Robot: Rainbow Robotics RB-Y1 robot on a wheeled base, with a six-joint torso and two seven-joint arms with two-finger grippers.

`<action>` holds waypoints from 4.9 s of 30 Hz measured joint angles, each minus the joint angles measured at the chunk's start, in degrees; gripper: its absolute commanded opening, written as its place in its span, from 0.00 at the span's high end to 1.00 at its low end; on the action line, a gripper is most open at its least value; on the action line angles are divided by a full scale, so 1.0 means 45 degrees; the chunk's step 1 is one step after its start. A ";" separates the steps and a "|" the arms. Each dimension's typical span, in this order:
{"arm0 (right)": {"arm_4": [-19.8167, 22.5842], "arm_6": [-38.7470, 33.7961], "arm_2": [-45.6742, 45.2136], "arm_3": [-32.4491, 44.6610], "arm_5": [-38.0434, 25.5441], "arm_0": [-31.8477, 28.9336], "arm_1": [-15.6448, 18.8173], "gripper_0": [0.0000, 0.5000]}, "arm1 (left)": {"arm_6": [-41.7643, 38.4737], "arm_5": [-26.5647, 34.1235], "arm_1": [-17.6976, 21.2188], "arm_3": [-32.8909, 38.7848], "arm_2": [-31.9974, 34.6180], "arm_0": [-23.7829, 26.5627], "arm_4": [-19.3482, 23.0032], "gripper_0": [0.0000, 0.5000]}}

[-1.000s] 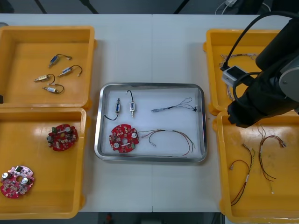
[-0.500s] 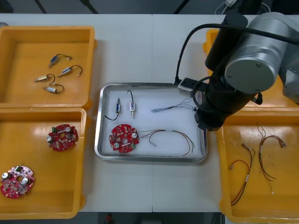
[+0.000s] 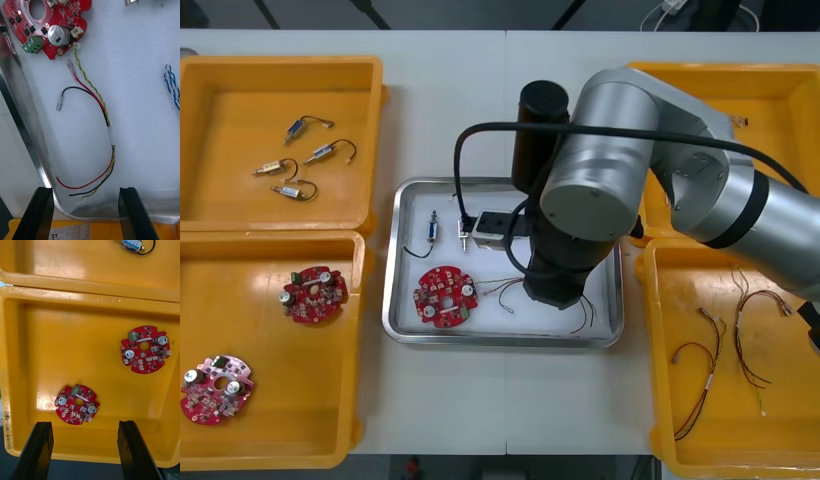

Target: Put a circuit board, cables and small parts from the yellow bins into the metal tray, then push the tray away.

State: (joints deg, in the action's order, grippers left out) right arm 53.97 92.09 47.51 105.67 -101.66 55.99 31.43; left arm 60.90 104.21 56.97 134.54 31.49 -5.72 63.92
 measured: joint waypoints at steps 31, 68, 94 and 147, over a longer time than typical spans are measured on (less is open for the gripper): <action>-0.5059 -0.0020 0.3395 0.1156 0.0343 -0.1850 -0.1851 0.00 | 0.0000 0.0000 0.0000 0.0101 0.0001 -0.0034 0.0063 0.00; -0.7895 -0.0037 0.4199 0.1222 0.1136 -0.2737 -0.1990 1.00 | 0.0000 0.0000 0.0000 0.0105 0.0001 -0.0034 0.0063 0.00; -0.9171 0.1056 0.4589 -0.0227 0.4246 -0.1194 -0.1266 1.00 | 0.0000 0.0000 0.0000 0.0108 0.0001 -0.0034 0.0063 0.00; -0.9460 0.1800 0.4546 -0.7362 0.8504 0.2332 -0.1835 1.00 | 0.0000 0.0000 0.0000 0.0117 0.0001 -0.0034 0.0063 0.00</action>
State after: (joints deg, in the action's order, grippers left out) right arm 11.40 100.19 67.96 72.54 -63.39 66.49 23.17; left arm 60.90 104.21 56.97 135.06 31.50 -5.88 64.20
